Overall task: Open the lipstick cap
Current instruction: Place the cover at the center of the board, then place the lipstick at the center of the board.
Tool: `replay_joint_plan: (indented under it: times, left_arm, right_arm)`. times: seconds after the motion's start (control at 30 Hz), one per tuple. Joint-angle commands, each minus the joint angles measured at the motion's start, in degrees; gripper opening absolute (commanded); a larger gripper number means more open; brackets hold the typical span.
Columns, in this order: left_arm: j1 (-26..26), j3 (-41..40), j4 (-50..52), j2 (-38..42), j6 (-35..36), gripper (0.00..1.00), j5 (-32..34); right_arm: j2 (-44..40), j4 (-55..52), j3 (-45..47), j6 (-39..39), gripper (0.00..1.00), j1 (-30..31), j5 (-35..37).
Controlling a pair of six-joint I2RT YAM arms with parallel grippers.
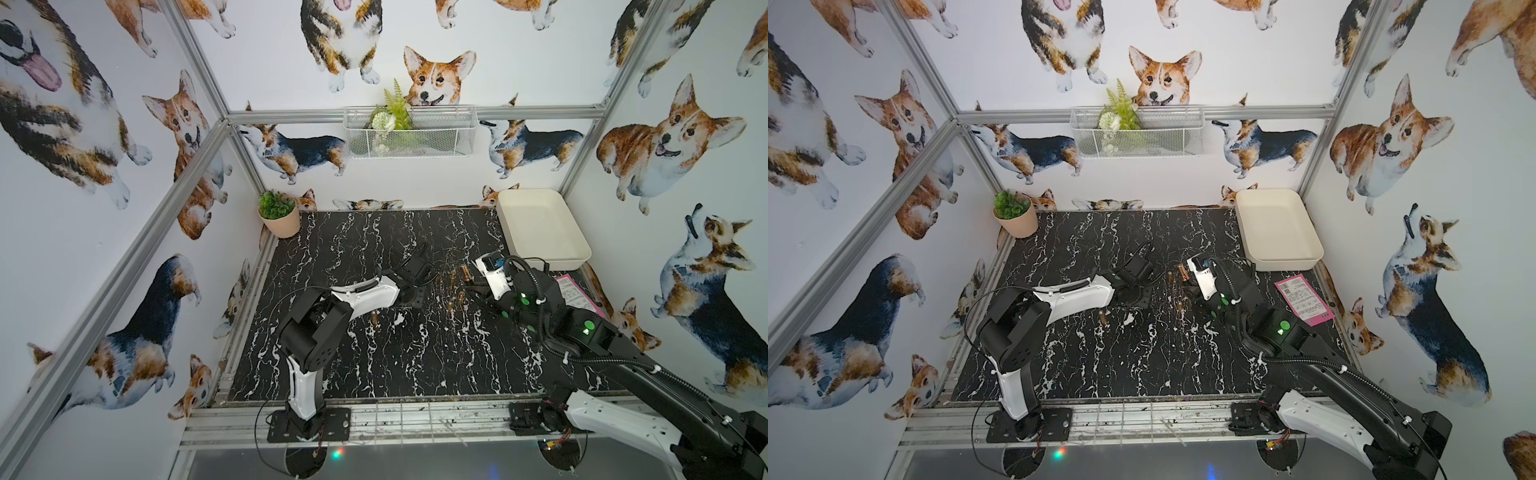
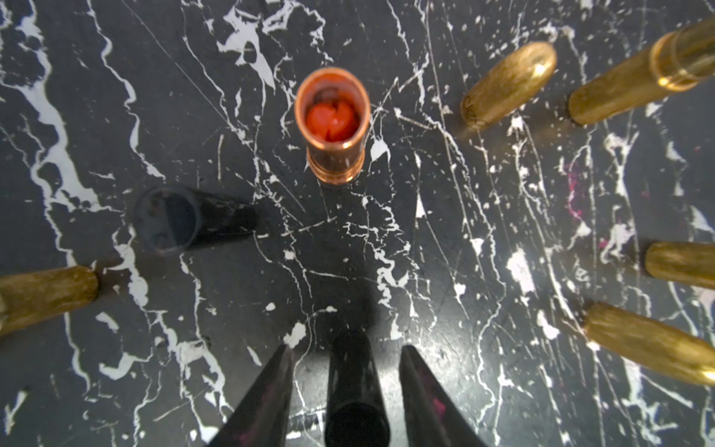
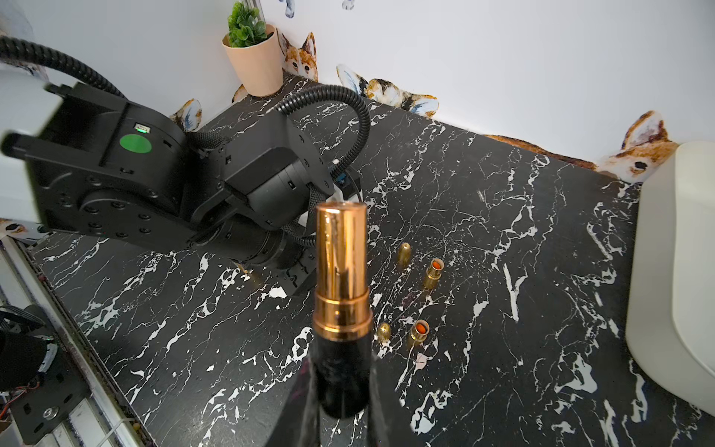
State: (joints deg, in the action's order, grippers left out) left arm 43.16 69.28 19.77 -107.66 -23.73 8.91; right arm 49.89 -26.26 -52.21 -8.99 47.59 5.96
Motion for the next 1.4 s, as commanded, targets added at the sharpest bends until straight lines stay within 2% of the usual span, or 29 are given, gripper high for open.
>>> replay_joint_plan:
  times: [0.0, 0.27, 0.4, 0.5, 0.67, 0.73, 0.87, 1.03, 1.37]
  left_arm:
    - [-0.1, 0.8, 2.1, 1.8, 0.0, 0.5, 0.8]
    - [-0.7, 2.7, 7.9, 8.6, -0.3, 0.63, -0.5]
    - [-2.7, 3.8, 11.7, 14.8, -1.4, 0.66, -5.0]
    - [-5.2, 6.7, 15.1, 17.6, -1.1, 0.67, -13.3]
    - [-8.4, 10.6, 16.7, 18.4, -0.9, 0.67, -32.0]
    - [-8.4, 11.9, 16.6, 18.2, -1.4, 0.67, -36.7]
    - [-8.5, 14.5, 15.7, 18.3, -3.4, 0.66, -42.2]
    - [-8.5, 15.2, 13.3, 19.3, -6.3, 0.66, -47.3]
    - [-8.5, 17.6, 12.9, 18.1, -6.5, 0.66, -51.8]
  right_arm:
    - [-0.2, 1.7, 0.1, 0.1, 0.09, 0.0, 0.5]
    - [-0.4, 2.3, 0.6, 0.6, 0.09, 0.0, 0.7]
    - [0.5, 2.9, 0.2, 1.1, 0.09, 0.0, 0.1]
    - [1.2, 3.1, -0.1, 1.5, 0.09, 0.0, -0.6]
    - [3.2, 3.4, -0.4, 1.4, 0.09, 0.0, -3.0]
    - [3.5, 3.8, -0.4, 1.2, 0.08, 0.0, -3.8]
    - [3.7, 4.5, -0.5, 0.7, 0.08, 0.0, -4.5]
    - [4.0, 4.4, -0.3, -0.2, 0.08, 0.0, -5.3]
    - [6.3, 4.0, -1.0, -0.2, 0.08, 0.0, -6.1]
